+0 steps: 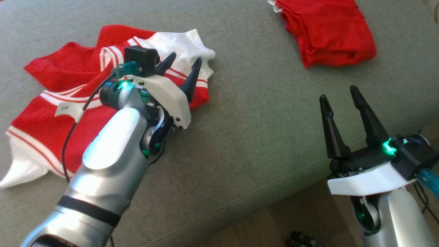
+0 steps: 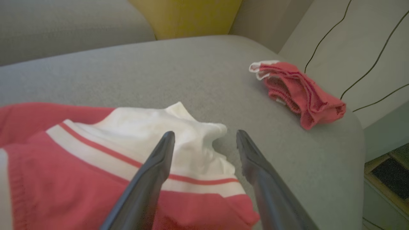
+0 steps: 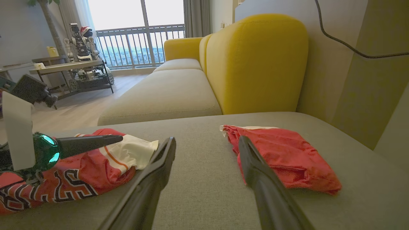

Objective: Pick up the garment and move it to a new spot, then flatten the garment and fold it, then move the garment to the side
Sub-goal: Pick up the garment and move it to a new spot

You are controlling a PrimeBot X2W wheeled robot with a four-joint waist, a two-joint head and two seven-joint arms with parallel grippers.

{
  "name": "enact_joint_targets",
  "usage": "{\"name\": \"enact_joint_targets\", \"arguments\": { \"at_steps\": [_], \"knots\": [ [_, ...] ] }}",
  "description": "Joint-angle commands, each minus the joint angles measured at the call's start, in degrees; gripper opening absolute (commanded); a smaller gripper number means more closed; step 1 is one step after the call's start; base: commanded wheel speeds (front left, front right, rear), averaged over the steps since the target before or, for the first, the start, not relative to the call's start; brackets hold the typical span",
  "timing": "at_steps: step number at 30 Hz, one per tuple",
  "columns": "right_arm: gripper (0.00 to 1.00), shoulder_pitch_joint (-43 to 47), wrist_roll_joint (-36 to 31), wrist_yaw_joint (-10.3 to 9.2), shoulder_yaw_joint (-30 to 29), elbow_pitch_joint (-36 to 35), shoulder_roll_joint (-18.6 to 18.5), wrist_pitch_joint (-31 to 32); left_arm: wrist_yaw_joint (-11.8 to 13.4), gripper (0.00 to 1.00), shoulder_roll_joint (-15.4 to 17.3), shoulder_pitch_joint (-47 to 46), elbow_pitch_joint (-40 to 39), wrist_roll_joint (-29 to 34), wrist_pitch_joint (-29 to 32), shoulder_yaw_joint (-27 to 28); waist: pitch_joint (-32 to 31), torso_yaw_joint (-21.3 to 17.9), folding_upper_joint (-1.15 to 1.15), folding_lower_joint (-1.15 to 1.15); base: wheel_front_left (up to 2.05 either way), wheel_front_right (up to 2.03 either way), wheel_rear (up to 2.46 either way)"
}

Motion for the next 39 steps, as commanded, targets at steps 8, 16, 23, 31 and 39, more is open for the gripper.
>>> {"name": "enact_joint_targets", "arguments": {
  "at_steps": [8,16,23,31,39],
  "knots": [
    [1.00,0.9,-1.8,-0.02,2.5,-2.0,-0.4,-0.5,4.4,1.00,3.7,4.6,-10.7,3.0,-9.5,2.7,-6.9,8.8,0.00,-0.01,0.00,0.00,0.00],
    [1.00,3.0,-2.7,-0.02,2.5,0.3,-0.4,-0.5,10.4,1.00,7.9,17.5,-20.9,4.1,-15.0,7.3,-11.9,18.3,0.00,-0.01,0.00,0.00,0.00],
    [1.00,7.2,-3.1,-0.02,0.6,1.9,-0.4,-0.5,15.2,1.00,9.9,30.5,-29.6,6.9,-15.6,10.0,-18.2,24.1,0.00,-0.01,0.00,0.00,0.00],
    [1.00,11.4,-3.4,-0.02,-1.7,1.2,-0.4,-0.5,18.5,1.00,9.4,42.9,-38.4,13.7,-15.6,13.7,-21.6,26.0,0.00,-0.01,0.00,0.00,0.00],
    [1.00,15.6,-3.8,-0.02,-4.3,0.8,-0.4,-0.5,15.7,1.00,7.0,52.0,-39.9,19.0,-15.7,17.7,-23.5,25.9,0.00,-0.01,0.00,0.00,0.00]
  ]
}}
